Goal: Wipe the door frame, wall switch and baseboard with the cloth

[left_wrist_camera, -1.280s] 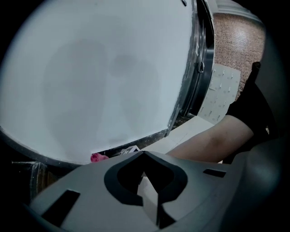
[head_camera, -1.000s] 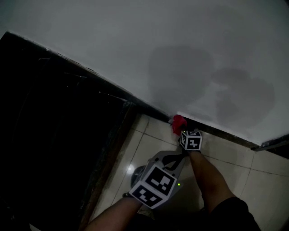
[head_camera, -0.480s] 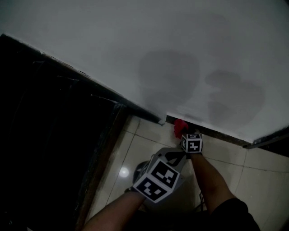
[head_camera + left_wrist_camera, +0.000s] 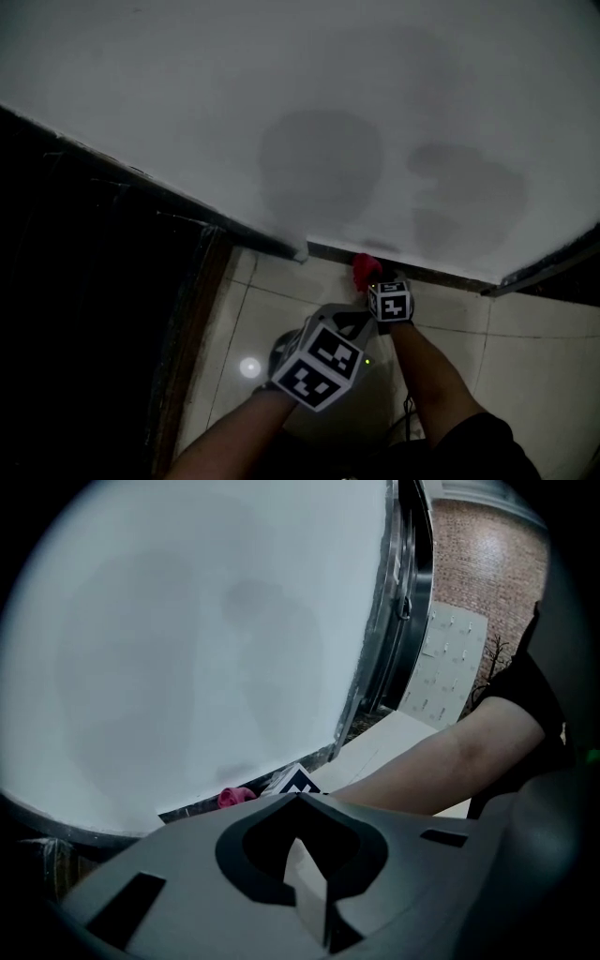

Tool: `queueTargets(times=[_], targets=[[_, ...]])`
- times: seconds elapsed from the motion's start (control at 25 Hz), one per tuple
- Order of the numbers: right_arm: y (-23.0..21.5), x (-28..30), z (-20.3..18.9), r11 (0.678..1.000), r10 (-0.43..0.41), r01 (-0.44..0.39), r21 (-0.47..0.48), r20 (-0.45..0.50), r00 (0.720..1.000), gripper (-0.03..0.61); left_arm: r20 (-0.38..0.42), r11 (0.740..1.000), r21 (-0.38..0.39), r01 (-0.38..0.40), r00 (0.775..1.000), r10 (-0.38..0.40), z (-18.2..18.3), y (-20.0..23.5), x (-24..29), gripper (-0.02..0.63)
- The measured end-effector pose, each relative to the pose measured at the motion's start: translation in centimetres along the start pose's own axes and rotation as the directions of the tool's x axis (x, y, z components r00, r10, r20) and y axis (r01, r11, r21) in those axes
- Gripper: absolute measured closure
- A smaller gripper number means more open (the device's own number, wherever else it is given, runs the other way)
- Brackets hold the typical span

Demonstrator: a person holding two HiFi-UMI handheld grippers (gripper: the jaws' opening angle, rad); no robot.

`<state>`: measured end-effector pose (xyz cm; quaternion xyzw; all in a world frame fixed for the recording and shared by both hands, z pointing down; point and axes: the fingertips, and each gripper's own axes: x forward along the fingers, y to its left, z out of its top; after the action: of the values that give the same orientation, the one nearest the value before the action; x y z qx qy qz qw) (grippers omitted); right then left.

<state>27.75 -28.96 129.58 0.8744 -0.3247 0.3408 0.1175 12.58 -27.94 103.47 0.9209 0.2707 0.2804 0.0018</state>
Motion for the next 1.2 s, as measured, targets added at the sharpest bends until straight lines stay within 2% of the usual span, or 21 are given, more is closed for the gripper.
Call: queueTargets(times=[0.2,0.48,0.68,0.8,0.96,1.2], targets=[[-3.4,-1.4,-1.5,0.999,-0.04,0.04,0.028,-0.022,0.999,0.518,-0.023,0.998,0.044,0.037,0.999,-0.036,0.5,-2.0,2.1,0.611],[-7.8,-3.7,-3.2,0.995,-0.077,0.078,0.066,-0.027,0.997,0.517,-0.024,0.998,0.018,0.054,0.998,-0.054,0.9,-2.9,4.2,0.611],[-11.2,-5.2,-4.6,0.989,-0.111,0.115,0.095,-0.049,0.993,0.518,-0.073,0.997,0.046,0.068,0.995,-0.064,0.2,-4.1,6.5,0.611],[-12.5,-5.7,-5.3,0.986,-0.122,0.128,0.102,-0.065,0.99,0.518,-0.09,0.997,0.065,0.042,0.995,-0.036,-0.3,-3.7,7.5,0.611],[-13.1,-6.7,-3.7,0.987,-0.126,0.127,0.101,-0.022,0.992,0.517,-0.057,0.999,0.046,-0.009,0.998,0.011,0.4,-2.6,7.4,0.611],[-14.9,-6.9,-5.0,0.984,-0.13,0.133,0.123,-0.034,0.991,0.517,-0.077,0.998,0.054,-0.029,0.997,0.033,0.0,-2.3,7.5,0.611]])
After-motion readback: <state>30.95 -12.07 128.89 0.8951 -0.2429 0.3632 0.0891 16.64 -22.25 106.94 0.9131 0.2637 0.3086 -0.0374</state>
